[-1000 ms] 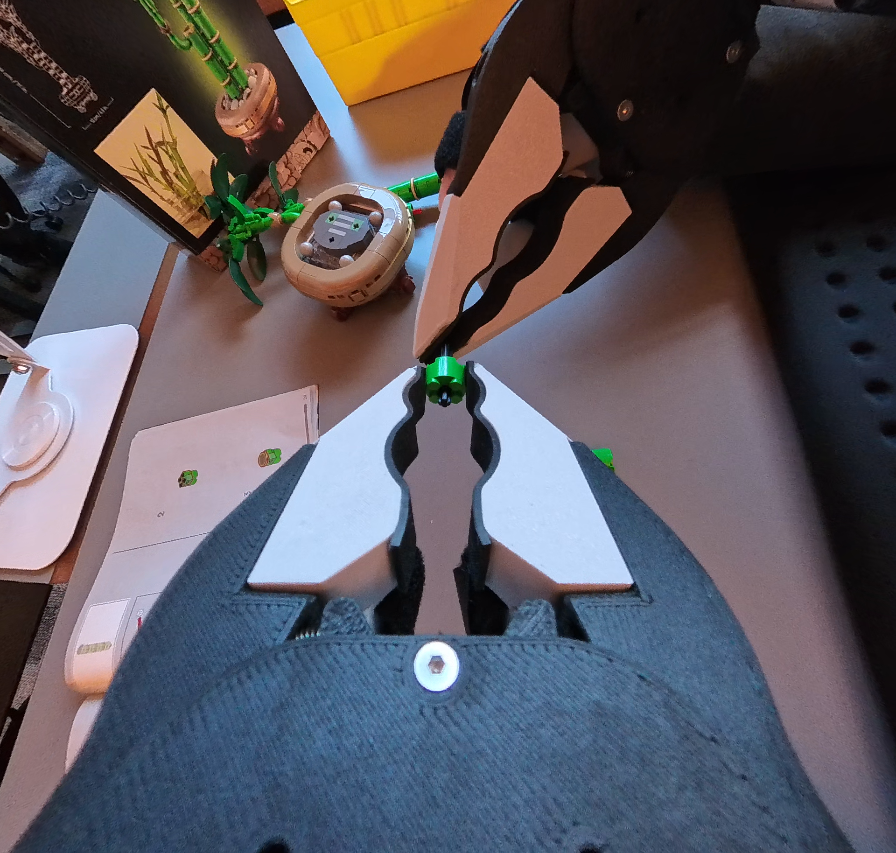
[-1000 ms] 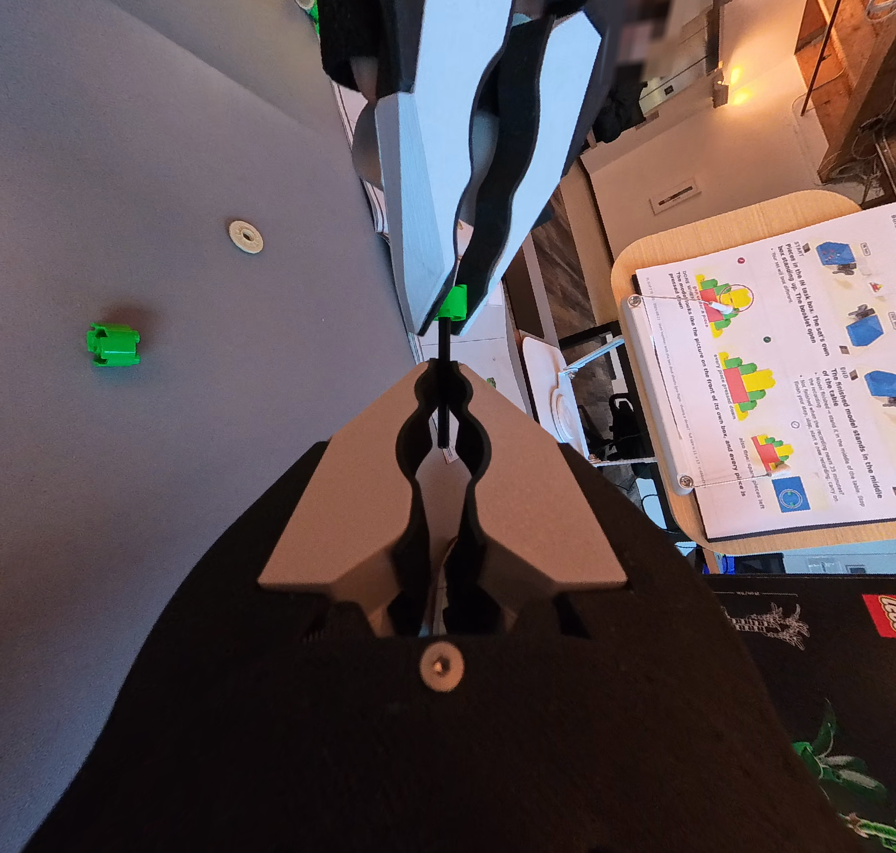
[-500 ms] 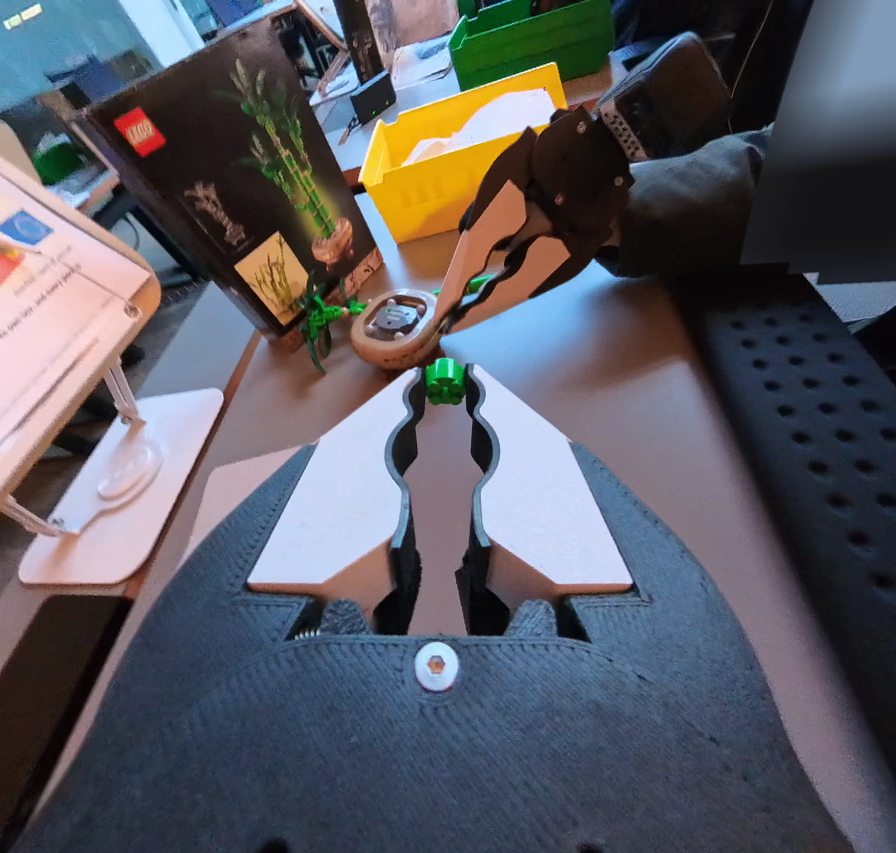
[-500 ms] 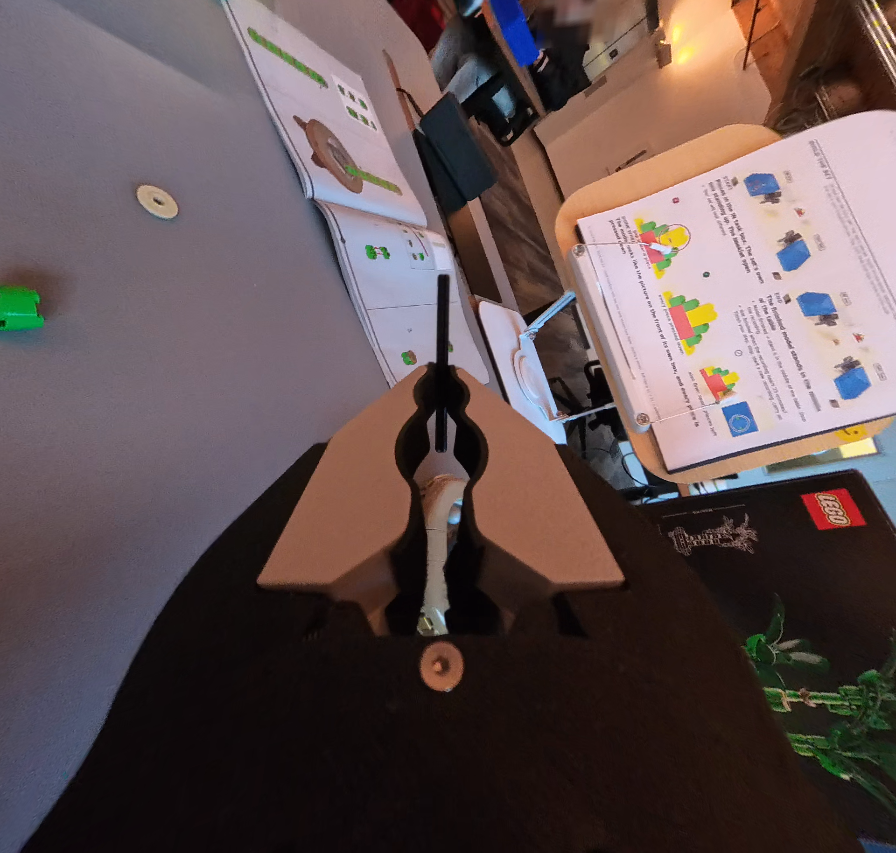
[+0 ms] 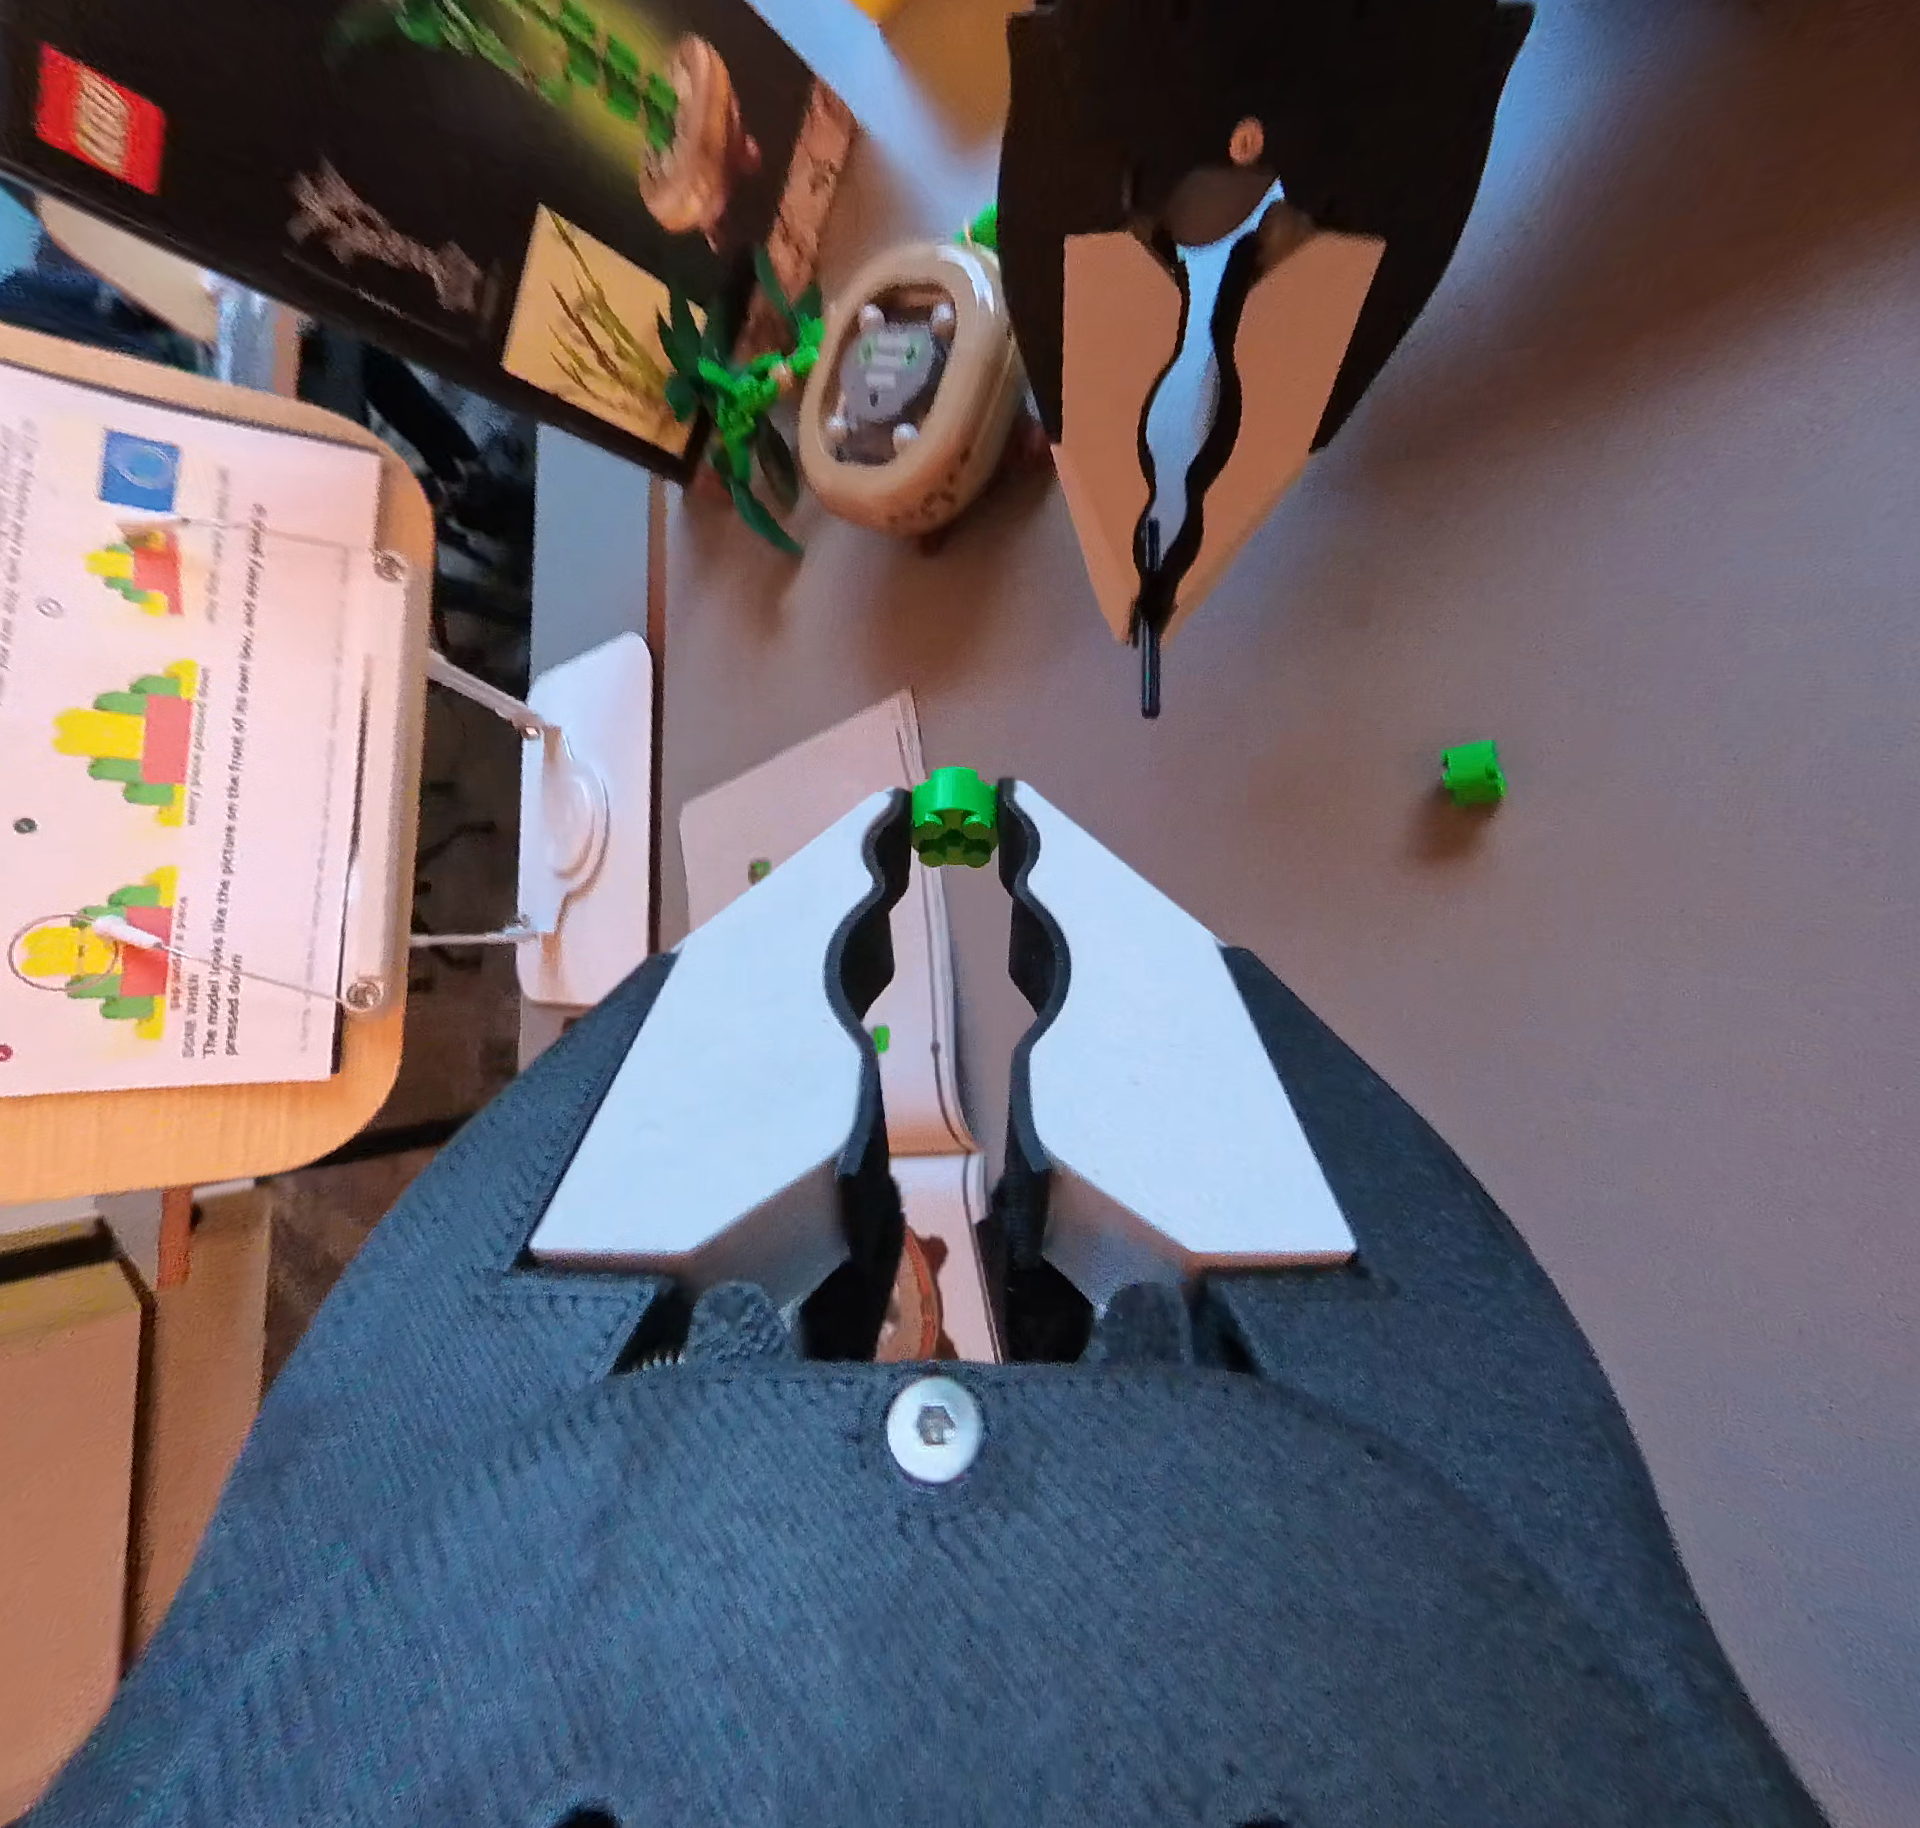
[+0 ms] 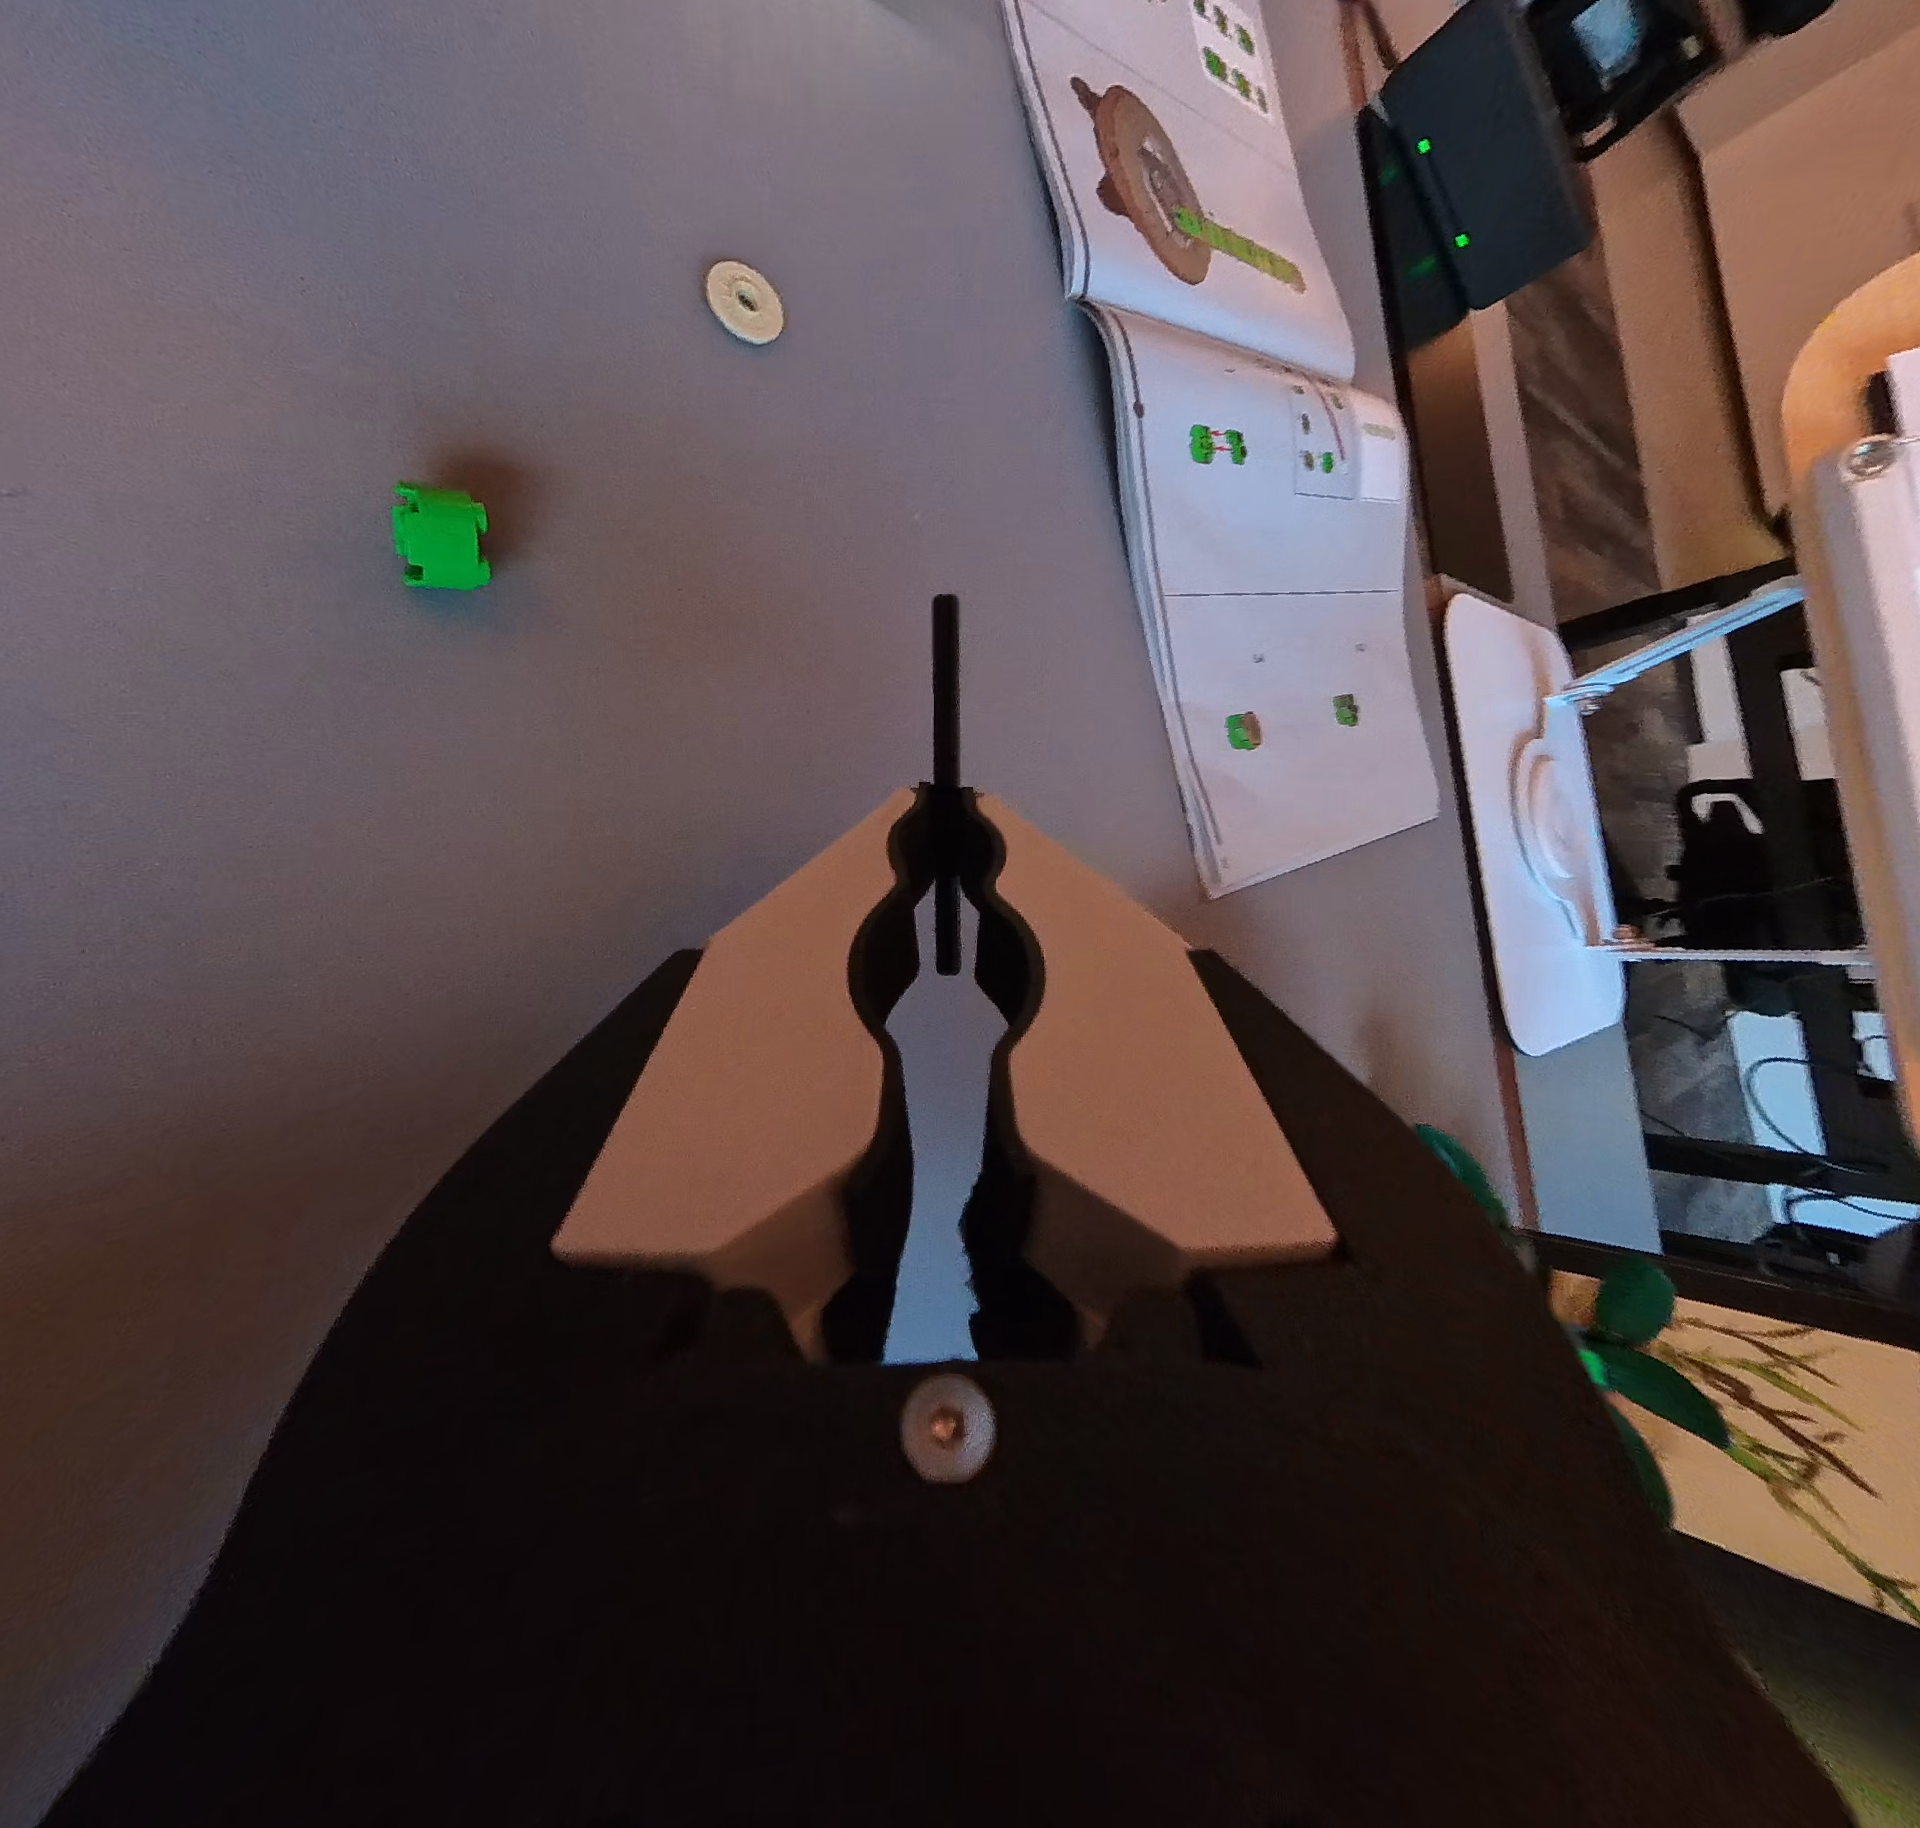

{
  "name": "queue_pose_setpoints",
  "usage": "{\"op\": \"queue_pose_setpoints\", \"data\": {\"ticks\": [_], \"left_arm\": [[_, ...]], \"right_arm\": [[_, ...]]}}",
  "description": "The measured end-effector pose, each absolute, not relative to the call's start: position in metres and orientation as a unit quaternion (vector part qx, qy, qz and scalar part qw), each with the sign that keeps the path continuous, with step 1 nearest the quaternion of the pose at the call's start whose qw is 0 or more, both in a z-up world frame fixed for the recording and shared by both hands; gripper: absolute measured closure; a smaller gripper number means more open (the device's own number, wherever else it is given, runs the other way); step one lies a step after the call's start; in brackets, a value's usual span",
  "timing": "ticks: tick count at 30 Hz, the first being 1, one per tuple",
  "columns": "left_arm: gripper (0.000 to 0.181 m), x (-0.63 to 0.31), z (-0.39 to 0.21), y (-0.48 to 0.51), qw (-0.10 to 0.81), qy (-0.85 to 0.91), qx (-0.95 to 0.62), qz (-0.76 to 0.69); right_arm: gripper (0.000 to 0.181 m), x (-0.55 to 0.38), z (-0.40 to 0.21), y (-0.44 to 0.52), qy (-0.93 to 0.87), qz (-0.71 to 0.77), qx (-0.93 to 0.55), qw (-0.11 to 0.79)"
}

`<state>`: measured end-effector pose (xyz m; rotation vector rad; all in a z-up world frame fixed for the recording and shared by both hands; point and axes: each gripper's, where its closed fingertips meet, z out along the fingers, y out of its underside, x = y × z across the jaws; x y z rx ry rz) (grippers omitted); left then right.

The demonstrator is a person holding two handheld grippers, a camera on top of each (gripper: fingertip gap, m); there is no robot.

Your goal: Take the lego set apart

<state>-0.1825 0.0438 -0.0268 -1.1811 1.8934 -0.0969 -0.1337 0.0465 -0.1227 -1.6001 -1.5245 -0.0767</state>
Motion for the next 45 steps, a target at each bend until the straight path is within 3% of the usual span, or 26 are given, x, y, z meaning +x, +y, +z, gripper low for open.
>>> {"op": "queue_pose_setpoints", "data": {"ticks": [6, 11, 14, 20, 22, 24, 29, 31, 35, 39, 45], "left_arm": [[0.166, -0.185, -0.044, 0.045, 0.392, 0.768, -0.505, -0.013], [0.166, -0.179, -0.061, 0.045, 0.368, 0.773, -0.516, -0.003], [0.166, -0.176, -0.072, 0.045, 0.353, 0.775, -0.524, 0.004], [0.166, -0.170, -0.084, 0.048, 0.344, 0.776, -0.528, 0.028], [0.166, -0.169, -0.086, 0.047, 0.344, 0.778, -0.524, 0.036], [0.165, -0.165, -0.080, 0.048, 0.364, 0.772, -0.520, 0.036], [0.139, -0.162, -0.026, 0.041, 0.430, 0.711, -0.544, -0.115], [0.143, -0.164, 0.005, 0.028, 0.442, 0.677, -0.538, -0.237], [0.165, -0.174, 0.053, 0.024, 0.444, 0.587, -0.540, -0.409], [0.162, -0.180, 0.065, 0.027, 0.385, 0.523, -0.562, -0.512], [0.158, -0.176, 0.059, 0.032, 0.263, 0.448, -0.579, -0.628]], "right_arm": [[0.170, -0.138, -0.130, 0.044, -0.576, 0.062, -0.696, 0.425], [0.158, -0.167, -0.061, 0.038, -0.389, 0.366, -0.703, 0.469], [0.154, -0.173, -0.042, 0.040, -0.271, 0.491, -0.705, 0.433], [0.149, -0.183, -0.068, 0.044, -0.204, 0.516, -0.750, 0.359], [0.167, -0.186, -0.071, 0.045, -0.188, 0.522, -0.756, 0.348], [0.169, -0.183, -0.066, 0.046, -0.191, 0.531, -0.743, 0.359], [0.169, -0.161, -0.003, 0.029, -0.160, 0.722, -0.583, 0.337], [0.170, -0.153, 0.015, 0.022, -0.156, 0.769, -0.529, 0.324], [0.170, -0.153, 0.028, 0.011, -0.189, 0.776, -0.497, 0.339], [0.169, -0.157, 0.033, 0.003, -0.252, 0.716, -0.499, 0.418], [0.169, -0.158, 0.014, 0.016, -0.365, 0.468, -0.566, 0.572]]}}
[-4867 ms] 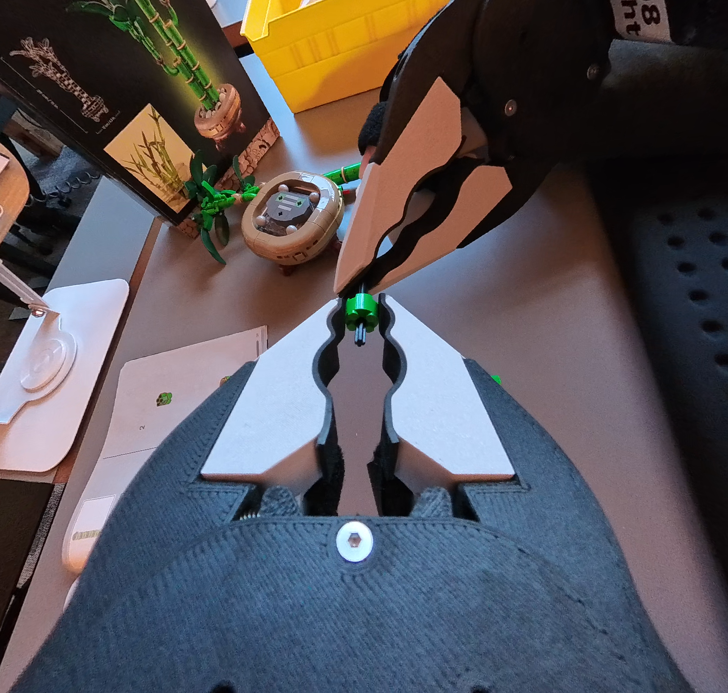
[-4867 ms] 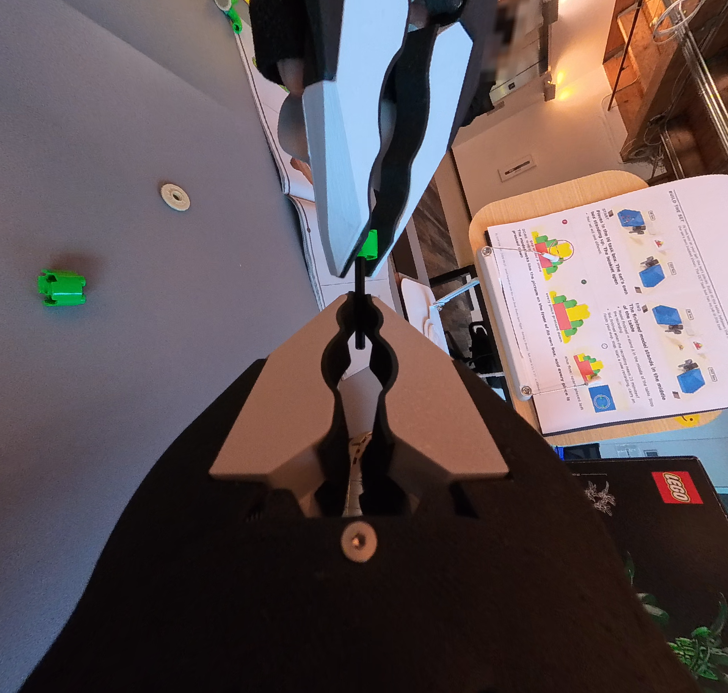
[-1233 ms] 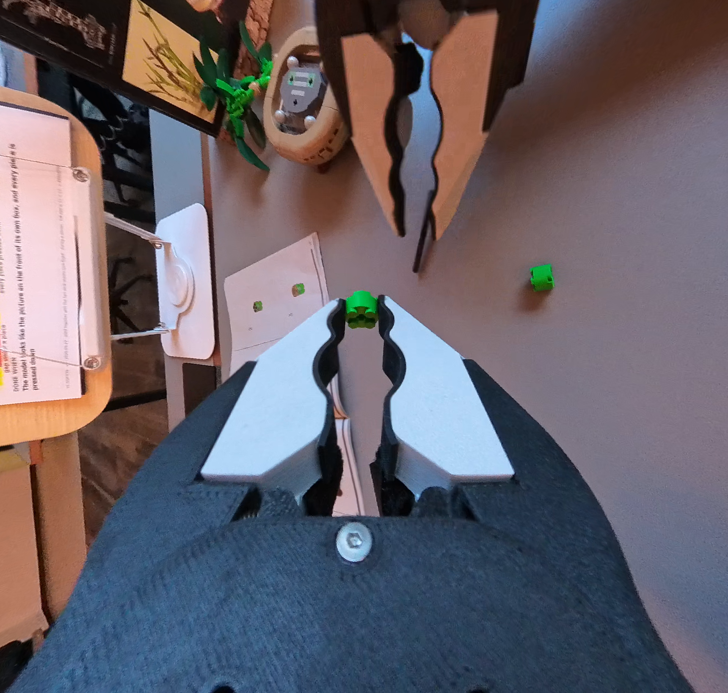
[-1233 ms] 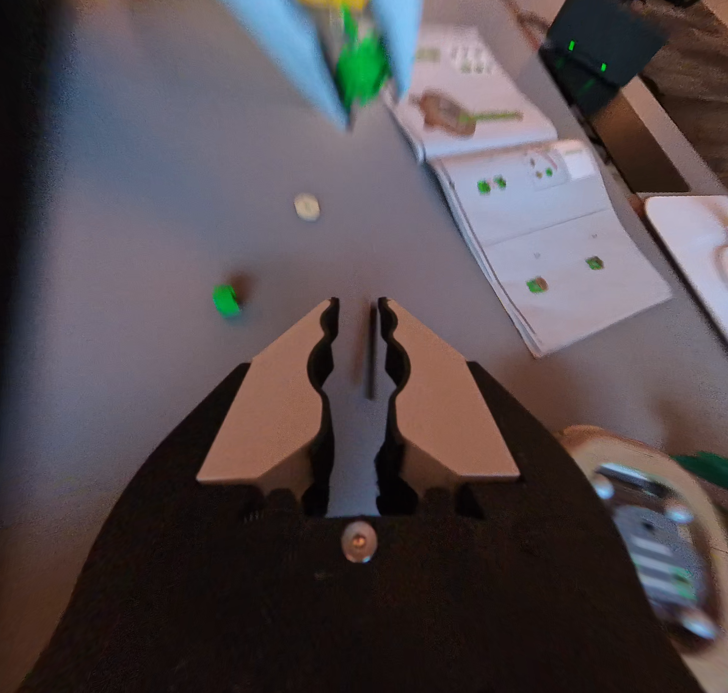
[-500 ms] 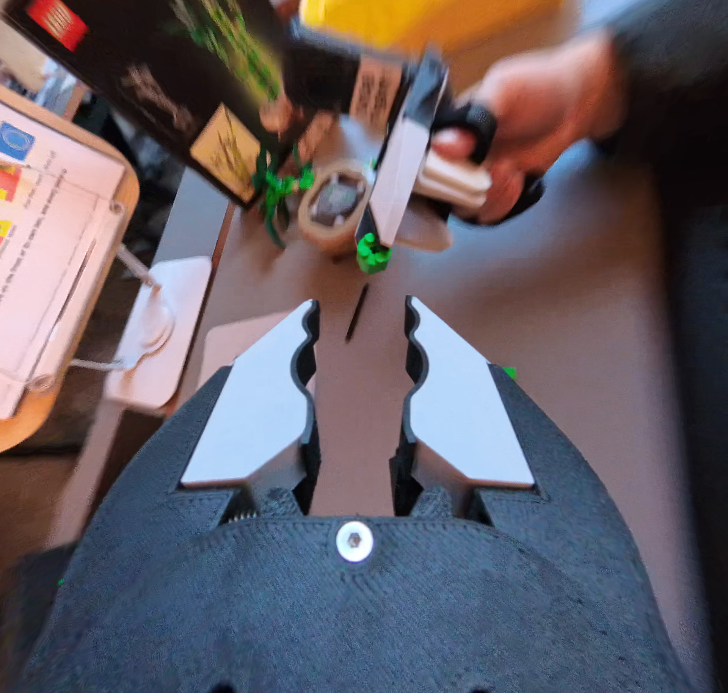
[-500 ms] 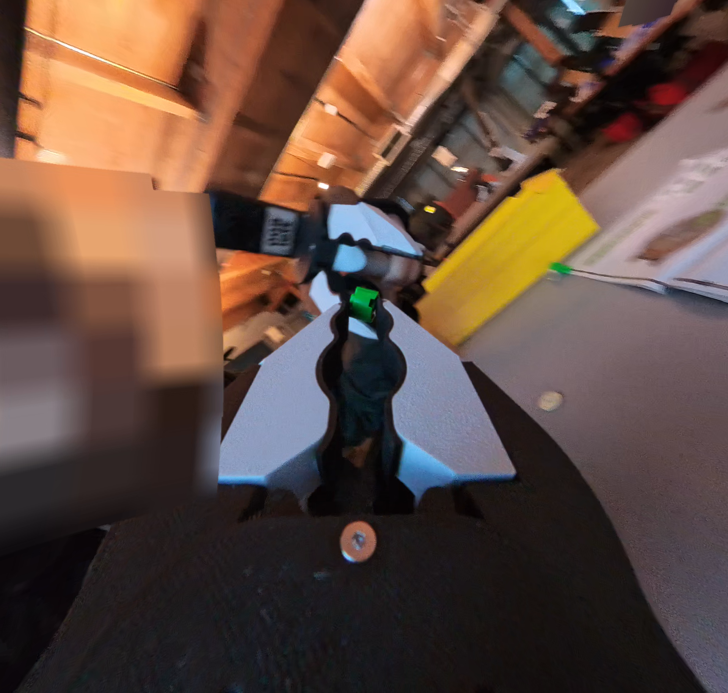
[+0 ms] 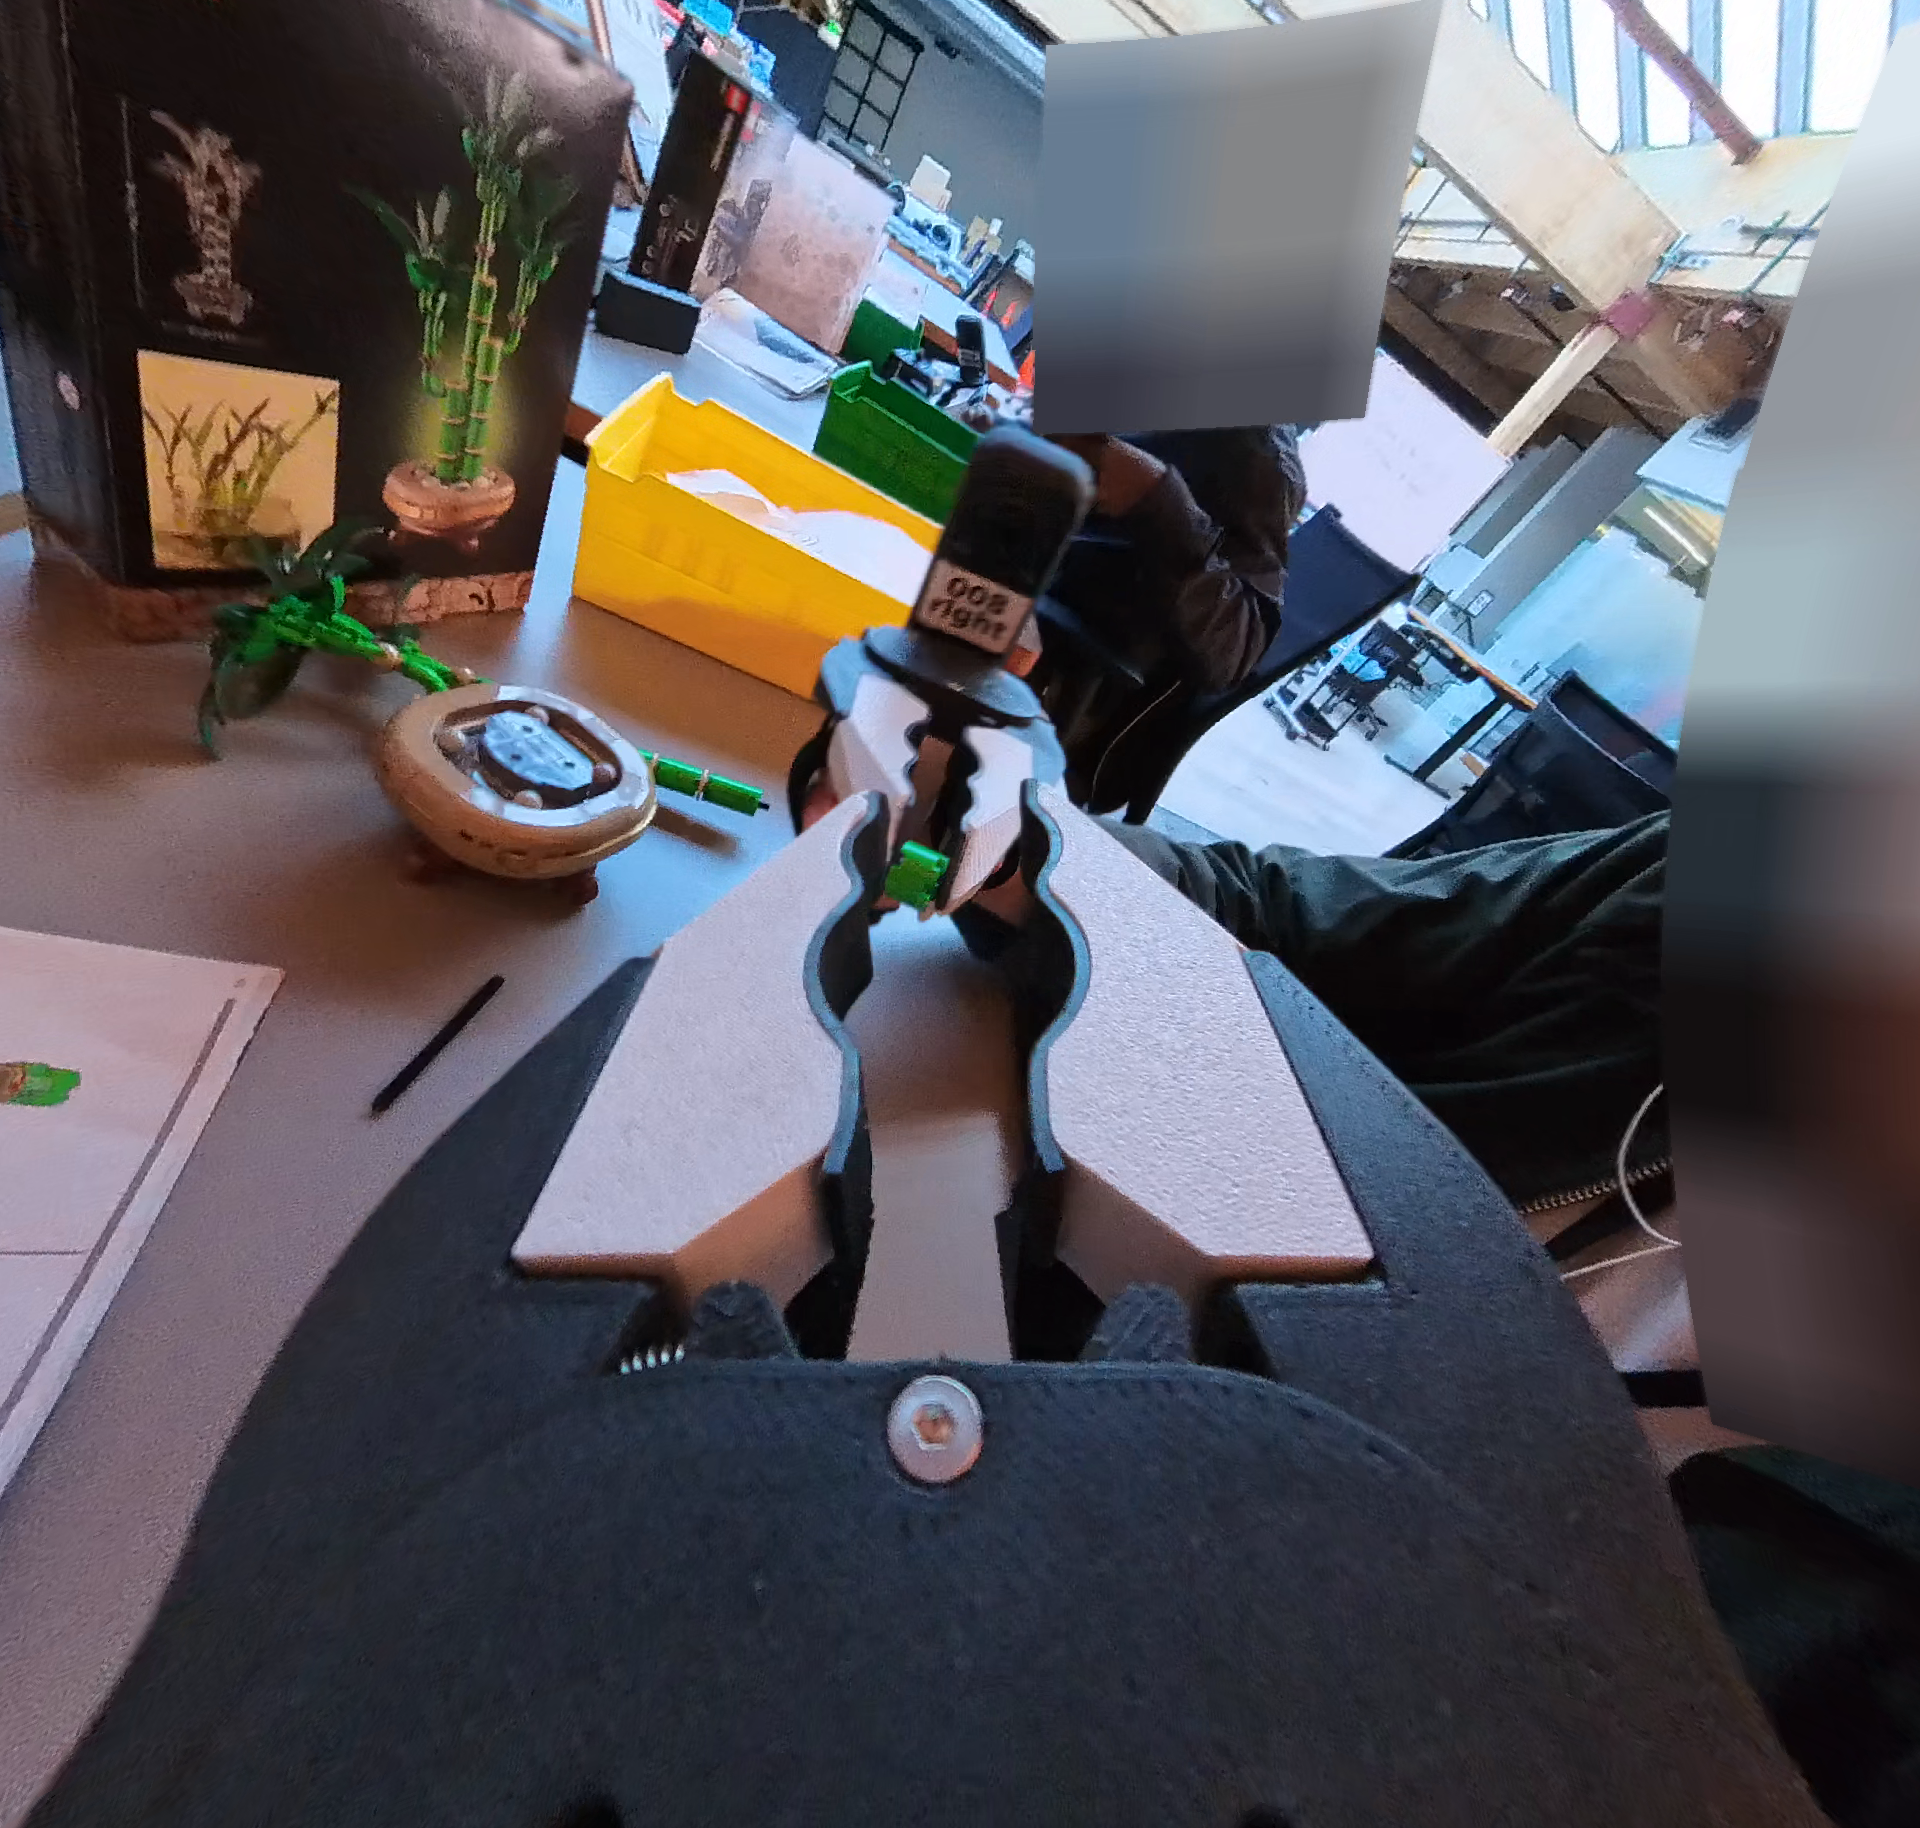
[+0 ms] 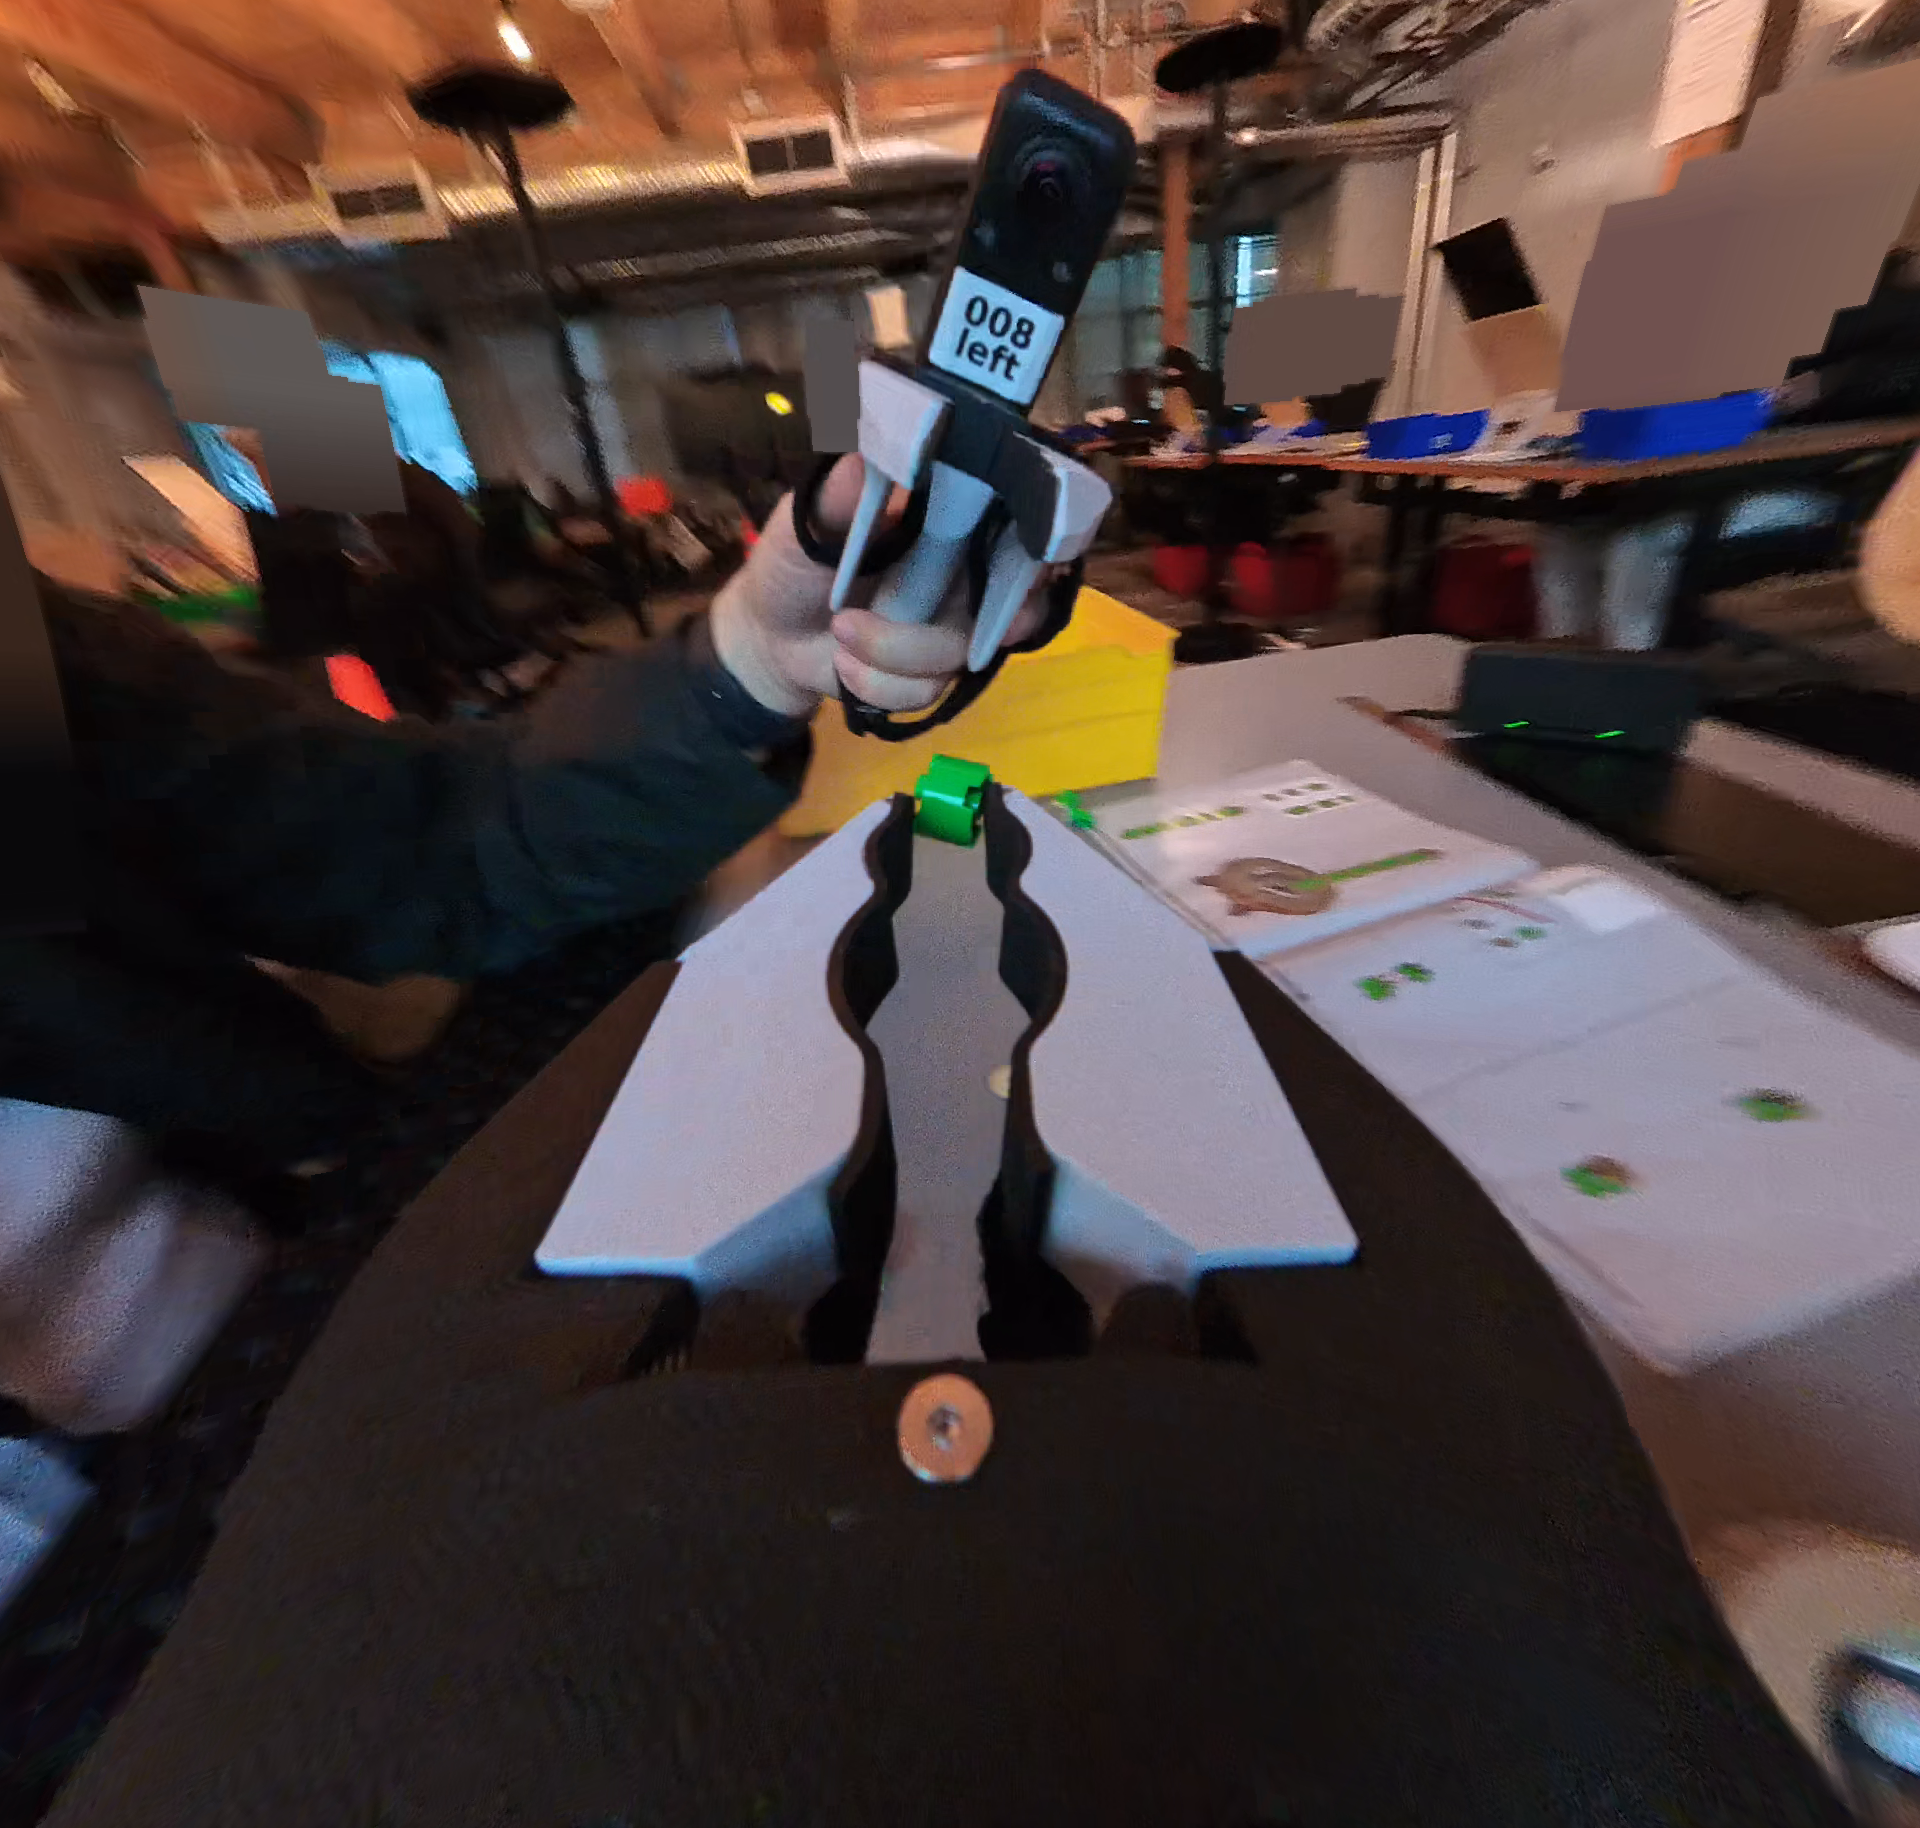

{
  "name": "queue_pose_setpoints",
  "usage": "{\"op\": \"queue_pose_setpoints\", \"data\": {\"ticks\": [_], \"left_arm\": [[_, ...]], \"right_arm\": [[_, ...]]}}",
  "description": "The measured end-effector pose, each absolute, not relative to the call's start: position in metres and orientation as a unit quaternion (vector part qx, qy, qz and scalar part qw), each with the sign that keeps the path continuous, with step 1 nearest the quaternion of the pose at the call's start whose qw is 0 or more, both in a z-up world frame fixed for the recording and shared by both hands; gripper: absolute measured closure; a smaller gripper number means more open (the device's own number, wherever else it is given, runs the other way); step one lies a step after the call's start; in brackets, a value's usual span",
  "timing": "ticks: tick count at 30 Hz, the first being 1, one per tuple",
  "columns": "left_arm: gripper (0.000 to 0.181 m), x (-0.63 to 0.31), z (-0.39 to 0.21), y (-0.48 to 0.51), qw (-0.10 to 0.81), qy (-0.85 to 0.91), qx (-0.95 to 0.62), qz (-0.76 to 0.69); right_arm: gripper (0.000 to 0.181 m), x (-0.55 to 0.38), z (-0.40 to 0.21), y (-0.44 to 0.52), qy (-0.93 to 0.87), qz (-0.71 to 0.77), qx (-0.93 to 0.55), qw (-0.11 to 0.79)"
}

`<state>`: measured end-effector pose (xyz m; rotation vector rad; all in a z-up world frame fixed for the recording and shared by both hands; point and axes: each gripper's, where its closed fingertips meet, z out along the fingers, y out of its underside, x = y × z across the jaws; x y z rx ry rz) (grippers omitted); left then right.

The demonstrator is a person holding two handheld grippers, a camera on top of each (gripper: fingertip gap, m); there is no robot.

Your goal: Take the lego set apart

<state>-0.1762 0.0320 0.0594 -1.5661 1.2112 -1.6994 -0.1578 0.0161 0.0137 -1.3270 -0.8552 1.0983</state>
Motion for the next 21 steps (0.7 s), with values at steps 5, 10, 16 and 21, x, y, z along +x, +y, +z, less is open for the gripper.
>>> {"op": "queue_pose_setpoints", "data": {"ticks": [5, 10, 16, 21], "left_arm": [[0.145, -0.170, 0.040, 0.025, 0.216, 0.461, -0.585, -0.631], [0.136, -0.162, 0.028, 0.010, 0.261, 0.543, -0.534, -0.593], [0.144, -0.162, 0.013, -0.003, 0.363, 0.649, -0.481, -0.464], [0.167, -0.157, 0.000, -0.004, 0.365, 0.672, -0.481, -0.428]], "right_arm": [[0.169, -0.155, 0.009, 0.020, -0.466, 0.215, -0.533, 0.673], [0.170, -0.157, 0.004, 0.021, -0.572, -0.192, -0.359, 0.712], [0.169, -0.170, 0.016, 0.003, -0.586, -0.276, -0.261, 0.716], [0.169, -0.171, 0.011, 0.005, -0.594, -0.297, -0.252, 0.703]]}}
